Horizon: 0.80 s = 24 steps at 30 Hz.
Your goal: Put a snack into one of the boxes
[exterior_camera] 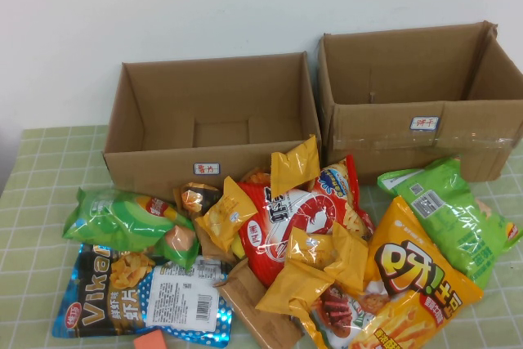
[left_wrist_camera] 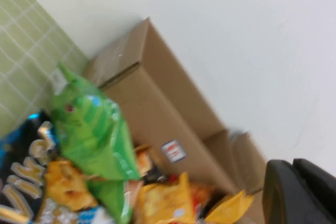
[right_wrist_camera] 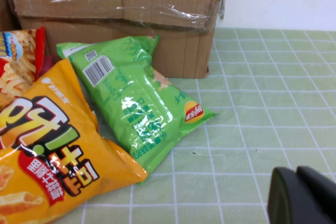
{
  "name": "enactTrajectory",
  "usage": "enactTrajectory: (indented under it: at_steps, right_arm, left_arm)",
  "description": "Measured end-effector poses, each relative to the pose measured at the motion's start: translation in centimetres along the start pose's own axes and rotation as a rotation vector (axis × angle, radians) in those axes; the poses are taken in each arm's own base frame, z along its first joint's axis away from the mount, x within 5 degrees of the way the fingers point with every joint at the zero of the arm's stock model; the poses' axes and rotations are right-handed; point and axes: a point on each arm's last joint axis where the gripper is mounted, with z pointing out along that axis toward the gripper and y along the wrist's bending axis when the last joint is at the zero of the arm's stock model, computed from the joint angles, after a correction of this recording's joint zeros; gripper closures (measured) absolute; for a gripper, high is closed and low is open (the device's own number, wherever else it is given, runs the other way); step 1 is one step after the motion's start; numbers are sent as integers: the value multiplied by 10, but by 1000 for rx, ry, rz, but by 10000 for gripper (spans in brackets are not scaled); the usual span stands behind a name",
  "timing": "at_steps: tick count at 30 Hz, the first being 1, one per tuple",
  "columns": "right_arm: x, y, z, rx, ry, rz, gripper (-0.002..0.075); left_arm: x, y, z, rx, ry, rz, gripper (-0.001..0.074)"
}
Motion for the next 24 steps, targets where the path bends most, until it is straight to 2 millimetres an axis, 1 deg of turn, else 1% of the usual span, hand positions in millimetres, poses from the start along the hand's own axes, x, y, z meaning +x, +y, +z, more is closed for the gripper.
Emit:
enactTrajectory:
  at_steps: [4, 11, 13, 14, 16, 21, 24]
  right_arm:
    - [0, 0, 0, 0, 0, 0, 728]
    - [0, 0, 0, 0, 0, 0, 728]
    - [0, 0, 0, 0, 0, 0, 728]
    - [0, 0, 0, 0, 0, 0, 728]
    - [0, 0, 0, 0, 0, 0, 728]
    - [0, 0, 0, 0, 0, 0, 728]
    - [0, 0, 0, 0, 0, 0, 728]
  left_arm:
    - [-4, -2, 0, 23, -39, -46, 737]
    - [-4, -3, 0, 30, -38, -104, 737]
    - [-3, -3, 0, 34, -36, -136, 737]
    - [-3, -3, 0, 39, -34, -187, 737]
    - [-3, -3, 0, 41, -33, -205, 737]
    - [-1, -3, 0, 33, -14, -78, 737]
    - [1, -7, -1, 37, 39, 81, 737]
